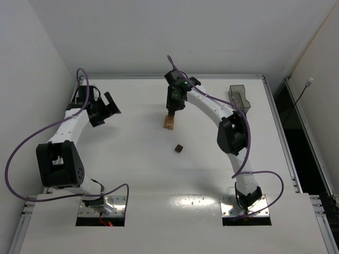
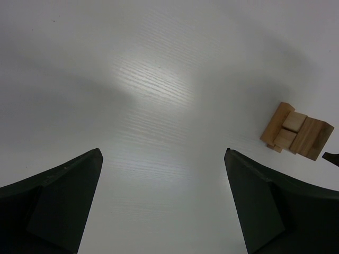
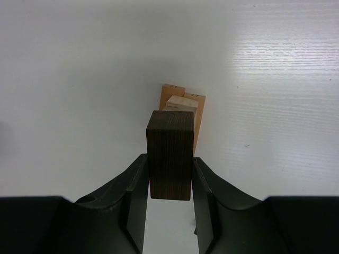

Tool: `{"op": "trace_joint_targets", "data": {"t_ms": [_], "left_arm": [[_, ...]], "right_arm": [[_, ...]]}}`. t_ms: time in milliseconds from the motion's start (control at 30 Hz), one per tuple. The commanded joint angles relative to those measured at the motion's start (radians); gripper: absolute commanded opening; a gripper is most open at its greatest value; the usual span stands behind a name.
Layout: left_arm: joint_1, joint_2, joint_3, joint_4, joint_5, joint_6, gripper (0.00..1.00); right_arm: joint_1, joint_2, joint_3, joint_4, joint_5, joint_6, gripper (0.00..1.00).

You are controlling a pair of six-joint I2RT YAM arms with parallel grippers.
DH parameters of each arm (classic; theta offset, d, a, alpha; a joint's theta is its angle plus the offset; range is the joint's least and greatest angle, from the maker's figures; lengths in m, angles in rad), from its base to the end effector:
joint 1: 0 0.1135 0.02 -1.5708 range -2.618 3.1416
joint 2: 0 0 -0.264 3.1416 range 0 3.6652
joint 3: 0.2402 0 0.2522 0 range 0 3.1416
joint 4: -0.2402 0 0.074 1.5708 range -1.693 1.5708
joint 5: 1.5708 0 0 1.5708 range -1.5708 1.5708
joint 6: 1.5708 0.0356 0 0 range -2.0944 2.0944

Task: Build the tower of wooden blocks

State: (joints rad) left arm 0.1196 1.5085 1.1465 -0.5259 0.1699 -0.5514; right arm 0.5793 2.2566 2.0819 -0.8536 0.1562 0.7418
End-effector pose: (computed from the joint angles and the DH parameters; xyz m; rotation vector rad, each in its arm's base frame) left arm 0.3211 0.0325 0.2617 -0.7461 2.3678 -0.3953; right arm 0.4174 0.2665 0.2408 0.2680 2.5924 0.2836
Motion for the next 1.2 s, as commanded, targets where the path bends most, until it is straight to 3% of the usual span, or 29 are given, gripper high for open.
{"op": "trace_joint_targets", "data": {"t_ms": [0, 1167], "left_arm": [[0.006, 0.004, 0.042, 0.026, 0.016, -0.008, 1.0], [0.006, 0.013, 0.042, 0.026, 0.025, -0.008, 1.0]], "right_arm": [[0.001, 0.001, 0.018, 0.027, -0.006, 0.011, 0.0], [0.01, -0.008, -0.029, 0.036, -0.024, 0.002, 0.0]]}}
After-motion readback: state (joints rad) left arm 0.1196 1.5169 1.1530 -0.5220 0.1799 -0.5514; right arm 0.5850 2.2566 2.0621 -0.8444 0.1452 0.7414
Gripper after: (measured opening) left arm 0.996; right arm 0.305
